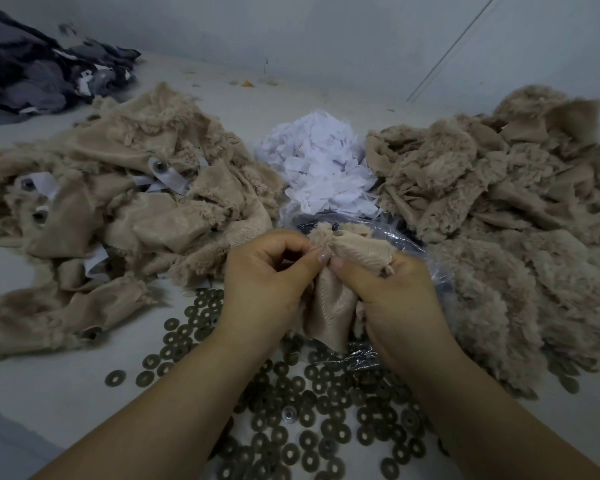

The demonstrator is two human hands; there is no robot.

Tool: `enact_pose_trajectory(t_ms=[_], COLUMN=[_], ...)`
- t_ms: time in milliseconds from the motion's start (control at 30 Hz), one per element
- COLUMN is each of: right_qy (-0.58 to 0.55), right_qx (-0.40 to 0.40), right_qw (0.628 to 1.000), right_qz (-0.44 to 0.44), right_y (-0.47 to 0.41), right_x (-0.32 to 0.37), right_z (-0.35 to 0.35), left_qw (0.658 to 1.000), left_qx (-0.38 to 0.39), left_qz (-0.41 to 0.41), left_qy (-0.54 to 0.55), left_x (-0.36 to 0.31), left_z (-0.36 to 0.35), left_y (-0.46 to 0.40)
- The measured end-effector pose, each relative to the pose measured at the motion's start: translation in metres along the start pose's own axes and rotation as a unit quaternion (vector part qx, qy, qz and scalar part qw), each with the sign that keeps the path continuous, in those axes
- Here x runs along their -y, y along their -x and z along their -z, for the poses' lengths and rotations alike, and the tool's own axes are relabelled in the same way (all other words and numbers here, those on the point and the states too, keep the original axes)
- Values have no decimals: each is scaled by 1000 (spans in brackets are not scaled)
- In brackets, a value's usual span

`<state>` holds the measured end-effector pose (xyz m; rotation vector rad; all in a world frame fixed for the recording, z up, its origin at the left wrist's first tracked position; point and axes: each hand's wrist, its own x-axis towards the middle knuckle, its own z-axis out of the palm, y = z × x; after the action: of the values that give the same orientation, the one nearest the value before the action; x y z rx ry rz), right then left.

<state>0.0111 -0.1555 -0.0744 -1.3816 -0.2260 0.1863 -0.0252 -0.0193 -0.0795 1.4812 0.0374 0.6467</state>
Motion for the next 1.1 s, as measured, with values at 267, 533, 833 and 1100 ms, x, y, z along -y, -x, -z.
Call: enact_pose_trajectory(t_ms=[267,533,833,1100], right_qy=[161,126,119,168], right_qx=[-9,-40,-64,-56], right_qw=[985,988,990,973], right_qz=[54,77,49,146], right_y=[0,3,2,9], right_x=[0,6,10,15], right_z=[-2,-2,0,-3], left_qw=[1000,998,998,991], left_qx=[1,6,19,30], left_qz=[-5,-15,59,127], left_qy=[-27,-62,5,8], left_x=[-1,-4,-10,-16], left_z=[2,-1,-1,-1], left_y=[-2,-2,0,-1])
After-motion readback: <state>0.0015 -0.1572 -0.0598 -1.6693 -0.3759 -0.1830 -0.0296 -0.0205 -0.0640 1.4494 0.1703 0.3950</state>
